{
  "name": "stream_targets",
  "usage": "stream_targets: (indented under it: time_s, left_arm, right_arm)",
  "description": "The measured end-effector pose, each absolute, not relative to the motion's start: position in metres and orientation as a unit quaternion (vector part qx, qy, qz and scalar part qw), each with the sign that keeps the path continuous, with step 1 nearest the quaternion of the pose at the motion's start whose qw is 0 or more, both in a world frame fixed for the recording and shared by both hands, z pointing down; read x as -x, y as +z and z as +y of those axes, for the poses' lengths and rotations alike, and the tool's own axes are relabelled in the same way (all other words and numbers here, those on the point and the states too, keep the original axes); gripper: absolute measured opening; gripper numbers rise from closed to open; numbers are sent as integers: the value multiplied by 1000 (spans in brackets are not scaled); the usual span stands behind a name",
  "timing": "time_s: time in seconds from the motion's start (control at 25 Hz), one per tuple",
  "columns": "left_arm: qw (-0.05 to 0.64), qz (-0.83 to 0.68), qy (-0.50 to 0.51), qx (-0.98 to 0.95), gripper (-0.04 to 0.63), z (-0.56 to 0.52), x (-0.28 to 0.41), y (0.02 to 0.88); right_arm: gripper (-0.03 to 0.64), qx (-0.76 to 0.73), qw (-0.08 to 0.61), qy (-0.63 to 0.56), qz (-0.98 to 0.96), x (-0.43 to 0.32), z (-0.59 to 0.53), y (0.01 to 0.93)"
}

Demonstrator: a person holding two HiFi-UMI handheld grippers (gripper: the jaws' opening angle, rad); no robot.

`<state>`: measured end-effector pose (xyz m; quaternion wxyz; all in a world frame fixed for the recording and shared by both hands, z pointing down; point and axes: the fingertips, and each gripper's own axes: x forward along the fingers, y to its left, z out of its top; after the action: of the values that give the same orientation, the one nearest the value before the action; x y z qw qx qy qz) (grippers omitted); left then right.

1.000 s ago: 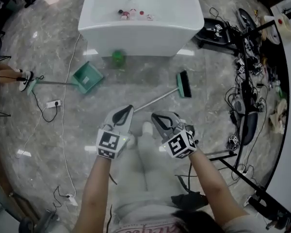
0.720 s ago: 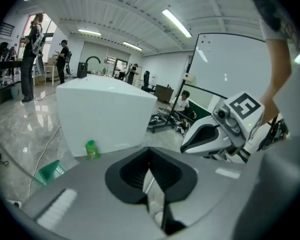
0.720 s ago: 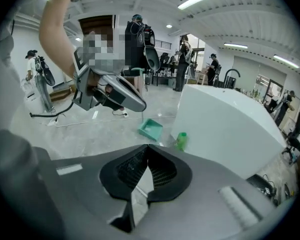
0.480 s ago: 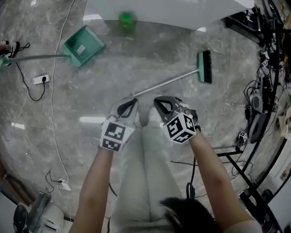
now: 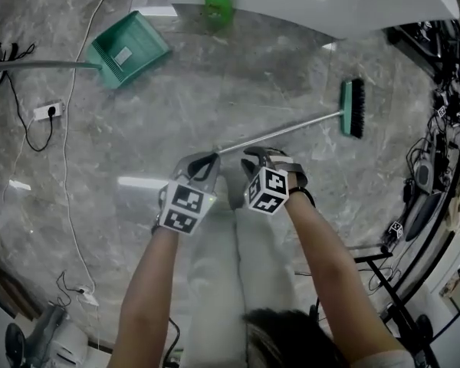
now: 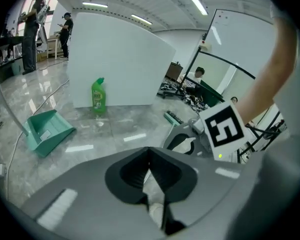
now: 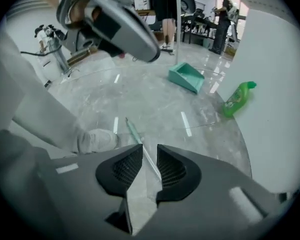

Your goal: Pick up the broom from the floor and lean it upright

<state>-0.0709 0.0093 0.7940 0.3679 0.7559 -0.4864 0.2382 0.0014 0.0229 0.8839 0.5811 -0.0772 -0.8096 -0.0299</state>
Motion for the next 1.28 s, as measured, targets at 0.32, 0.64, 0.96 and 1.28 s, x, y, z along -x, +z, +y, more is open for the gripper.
stream_targets:
  time_s: [0.32,0.64,0.96,1.28]
  left_arm:
    - [383,-510,221,-737,-2,12,81,860]
    - [388,-513,224,-732,-2,16,81,894]
    - [384,-523,217,-729,-2,15,90,900]
    - [386,-529,222,-723,-2,12,99,910]
  right_arm:
    - [97,146,644,-115,-742,-17,30,990]
    - [52,193,664,-181,-700,-28,27,1034]
    - [107,206,628,-263,-703,-31,28,1036]
    - [78,217,647,-252,-686,-22,23,1050]
